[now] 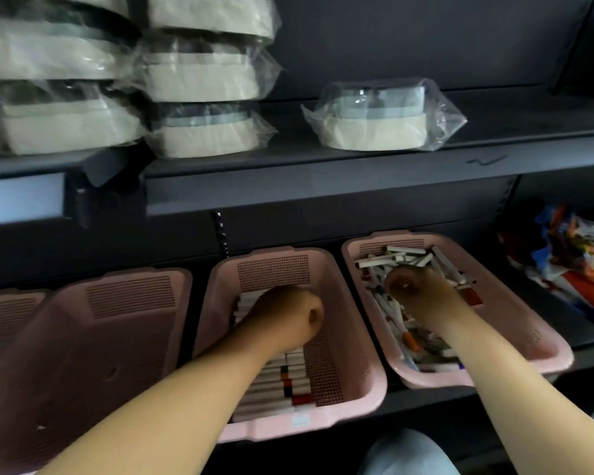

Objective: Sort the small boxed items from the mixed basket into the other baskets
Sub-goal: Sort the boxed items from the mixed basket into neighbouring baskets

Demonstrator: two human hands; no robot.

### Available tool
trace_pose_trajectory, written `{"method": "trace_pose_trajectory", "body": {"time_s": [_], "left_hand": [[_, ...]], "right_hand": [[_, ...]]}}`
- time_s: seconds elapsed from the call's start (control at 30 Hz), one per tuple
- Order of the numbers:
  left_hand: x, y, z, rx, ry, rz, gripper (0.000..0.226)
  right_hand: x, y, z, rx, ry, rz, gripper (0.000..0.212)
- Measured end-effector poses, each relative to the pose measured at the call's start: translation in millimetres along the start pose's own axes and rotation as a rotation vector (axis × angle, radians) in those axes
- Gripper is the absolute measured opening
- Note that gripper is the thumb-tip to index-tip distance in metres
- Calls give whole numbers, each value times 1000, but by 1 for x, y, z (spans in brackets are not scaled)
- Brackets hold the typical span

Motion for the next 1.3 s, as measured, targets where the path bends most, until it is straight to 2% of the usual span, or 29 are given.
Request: {"method": "trace_pose_trajectory", "body": {"time_s": [0.13,0.2,0.27,0.37,0.47,0.53,0.67,0.7,0.9,1.07,1.17,1.23,1.3], "left_hand": [[-69,-27,0,-35,99,-169,12],[-102,-41,-7,12,130,-219,14],[-132,-53,-19,83,125,-258,17],[-157,-67,-41,193,83,-244,11],[-159,-78,-57,222,54,-197,26],[-159,-81,-61,212,-25,-193,39],[-164,-78,-63,198,-121,-210,34],[-165,-77,-62,199,-129,-217,33],[-168,-73,-60,248,-95,-223,33],[-166,-73,-59,228,-26,-193,22],[-163,-71,-58,204,85,-184,13],[-162,-70,-55,163,132,-193,21],[-162,-70,-53,113,102,-185,30]], "right_hand": [[-46,16,24,22,7,-235,14],[-68,26,33,54,29,-355,23],[-83,34,35,151,95,-389,30],[-95,48,31,281,107,-373,53],[-94,55,26,318,160,-306,70],[-96,54,24,320,185,-288,61],[-103,51,18,340,232,-250,18],[-105,50,17,338,248,-244,16],[-120,41,14,331,235,-239,27],[-121,37,6,445,289,-215,40],[-117,34,4,432,331,-192,29],[-112,33,2,400,359,-161,22],[-110,30,2,315,356,-148,24]]}}
Point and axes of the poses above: each hand's wrist, its own y-axis away from the middle knuckle, its own z-axis out of the back of the hand, x = y × z, the point moved 5 cm from there along -y, towards the middle knuckle, and after that the axes turned 10 degrees about x, right-handed, at the moved point
